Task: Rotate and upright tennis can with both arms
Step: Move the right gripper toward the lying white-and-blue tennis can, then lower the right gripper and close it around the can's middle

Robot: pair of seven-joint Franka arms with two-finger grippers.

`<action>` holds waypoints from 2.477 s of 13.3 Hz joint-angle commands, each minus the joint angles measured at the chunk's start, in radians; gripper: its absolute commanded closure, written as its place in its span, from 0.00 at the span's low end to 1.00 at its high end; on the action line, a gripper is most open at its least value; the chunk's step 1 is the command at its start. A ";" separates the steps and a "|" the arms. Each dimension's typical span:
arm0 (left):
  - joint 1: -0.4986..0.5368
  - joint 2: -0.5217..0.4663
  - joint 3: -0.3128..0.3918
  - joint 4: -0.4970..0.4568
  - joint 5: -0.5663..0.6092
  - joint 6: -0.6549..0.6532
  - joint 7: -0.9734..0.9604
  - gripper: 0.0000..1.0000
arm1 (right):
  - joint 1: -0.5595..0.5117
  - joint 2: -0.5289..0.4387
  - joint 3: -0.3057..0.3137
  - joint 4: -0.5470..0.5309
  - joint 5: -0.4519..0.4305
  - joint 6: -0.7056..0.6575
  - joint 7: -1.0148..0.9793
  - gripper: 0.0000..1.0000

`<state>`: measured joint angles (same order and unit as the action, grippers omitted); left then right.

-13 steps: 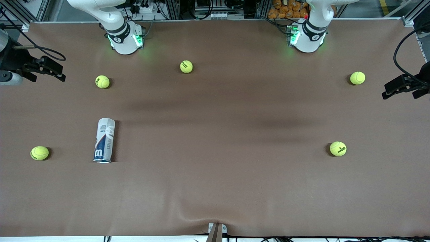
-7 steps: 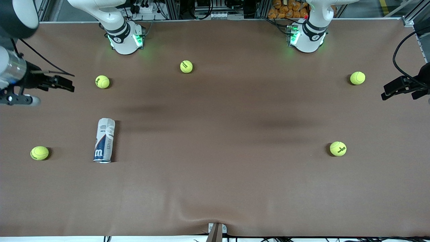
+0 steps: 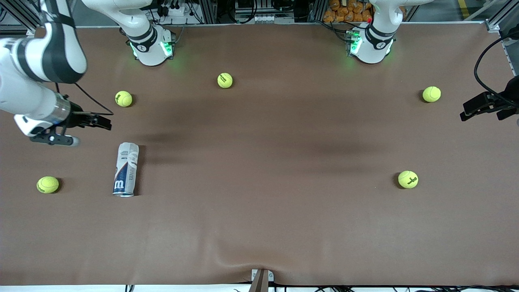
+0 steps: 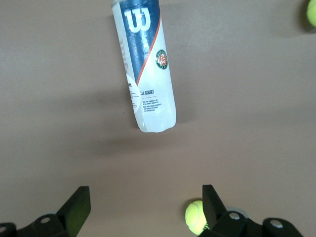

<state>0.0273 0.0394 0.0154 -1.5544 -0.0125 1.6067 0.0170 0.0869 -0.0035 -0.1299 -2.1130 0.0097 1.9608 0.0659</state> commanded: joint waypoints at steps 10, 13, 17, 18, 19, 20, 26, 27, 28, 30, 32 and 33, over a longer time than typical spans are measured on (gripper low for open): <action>0.011 0.016 -0.005 0.010 -0.015 -0.013 0.011 0.00 | 0.013 0.186 0.006 -0.041 -0.074 0.305 0.023 0.00; 0.009 0.016 -0.006 0.011 -0.017 -0.013 0.011 0.00 | 0.011 0.249 0.007 -0.039 -0.076 0.394 0.023 0.00; 0.008 0.016 -0.008 0.011 -0.017 -0.013 0.009 0.00 | -0.010 0.327 0.004 -0.039 -0.095 0.492 0.009 0.00; 0.008 0.016 -0.008 0.011 -0.017 -0.013 0.011 0.00 | -0.024 0.344 0.004 -0.039 -0.109 0.519 0.009 0.00; 0.009 0.016 -0.009 0.011 -0.018 -0.013 0.011 0.00 | -0.025 0.361 0.004 -0.039 -0.111 0.536 0.009 0.00; 0.009 0.016 -0.008 0.011 -0.018 -0.013 0.011 0.00 | -0.025 0.372 0.006 -0.038 -0.111 0.541 0.009 0.00; 0.008 0.016 -0.009 0.011 -0.018 -0.025 0.011 0.00 | -0.035 0.435 0.007 -0.030 -0.105 0.599 0.014 0.00; 0.008 0.016 -0.009 0.011 -0.018 -0.025 0.012 0.00 | -0.035 0.435 0.007 -0.028 -0.105 0.598 0.014 0.00; 0.009 0.016 -0.009 0.011 -0.018 -0.025 0.011 0.00 | -0.035 0.433 0.007 -0.027 -0.105 0.598 0.014 0.00; 0.009 0.017 -0.009 0.011 -0.018 -0.025 0.012 0.00 | -0.033 0.435 0.010 -0.025 -0.091 0.596 0.018 0.00; 0.009 0.017 -0.009 0.011 -0.018 -0.025 0.012 0.00 | -0.027 0.433 0.012 -0.019 -0.061 0.589 0.022 0.00; 0.011 0.019 -0.009 0.011 -0.018 -0.025 0.011 0.00 | -0.022 0.433 0.012 -0.018 -0.042 0.587 0.022 0.00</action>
<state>0.0273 0.0540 0.0124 -1.5550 -0.0126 1.5965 0.0178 0.0695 0.4174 -0.1271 -2.1423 -0.0547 2.5434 0.0724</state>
